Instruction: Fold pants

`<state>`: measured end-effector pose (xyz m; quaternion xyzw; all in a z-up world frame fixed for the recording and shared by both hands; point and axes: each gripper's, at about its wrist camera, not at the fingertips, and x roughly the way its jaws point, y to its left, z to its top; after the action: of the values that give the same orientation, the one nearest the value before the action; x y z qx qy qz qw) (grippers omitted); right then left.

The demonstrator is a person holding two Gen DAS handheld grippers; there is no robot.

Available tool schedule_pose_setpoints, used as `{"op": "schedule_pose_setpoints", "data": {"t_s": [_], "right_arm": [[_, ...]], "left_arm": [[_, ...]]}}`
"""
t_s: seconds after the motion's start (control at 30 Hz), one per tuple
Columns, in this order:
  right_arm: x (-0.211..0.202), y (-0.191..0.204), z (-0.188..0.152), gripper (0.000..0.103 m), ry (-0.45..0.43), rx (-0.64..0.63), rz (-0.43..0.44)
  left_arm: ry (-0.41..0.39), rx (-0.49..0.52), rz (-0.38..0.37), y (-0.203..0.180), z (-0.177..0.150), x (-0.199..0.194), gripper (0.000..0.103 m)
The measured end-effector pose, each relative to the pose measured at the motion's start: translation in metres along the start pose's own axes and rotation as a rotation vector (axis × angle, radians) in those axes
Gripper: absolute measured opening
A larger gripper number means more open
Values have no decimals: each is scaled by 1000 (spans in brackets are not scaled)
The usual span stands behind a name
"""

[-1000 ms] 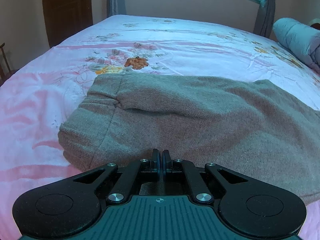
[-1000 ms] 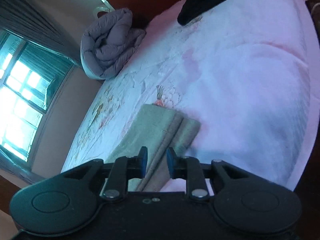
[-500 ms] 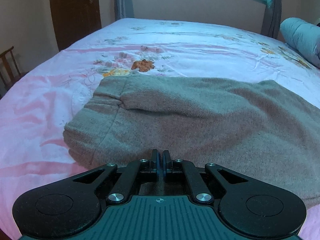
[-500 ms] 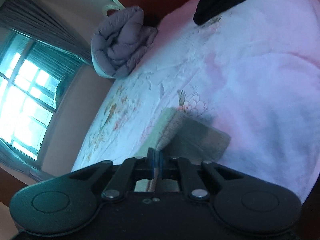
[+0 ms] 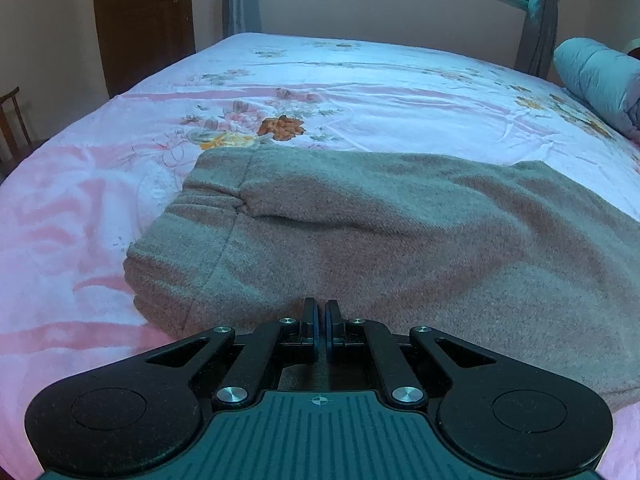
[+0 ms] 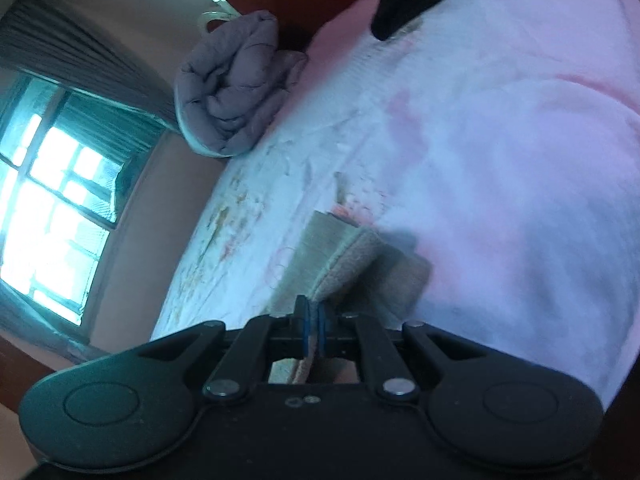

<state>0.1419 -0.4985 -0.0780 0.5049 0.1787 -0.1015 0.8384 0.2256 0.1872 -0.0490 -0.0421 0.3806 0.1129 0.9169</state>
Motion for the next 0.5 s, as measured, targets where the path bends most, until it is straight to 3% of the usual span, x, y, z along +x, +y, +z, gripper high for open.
{"op": "schedule_pose_setpoints", "data": {"t_s": [0.1,0.17,0.2,0.23,0.33,0.37,0.5], "right_arm": [[-2,1,-1,0,-32,-18,54],[17,-11,-3,0,56,16,-90],[23,-24,-4,0,113,73,-89],[20,-31,-3,0,107,113,-61],[-10,-30,3,20,-4,114,-26],[-16,-31,4,21,-24,122,-26],[-10,-39,6,23,26,152,-42]], "left_arm": [[-1,0,-1,0,0,0,4],[-2,5,0,0,0,1,4],[-1,6,2,-1,-1,1,4],[0,7,2,-1,0,1,4],[1,10,1,-1,0,1,4],[-1,13,2,-1,0,1,4],[-7,18,12,-3,-1,2,4]]}}
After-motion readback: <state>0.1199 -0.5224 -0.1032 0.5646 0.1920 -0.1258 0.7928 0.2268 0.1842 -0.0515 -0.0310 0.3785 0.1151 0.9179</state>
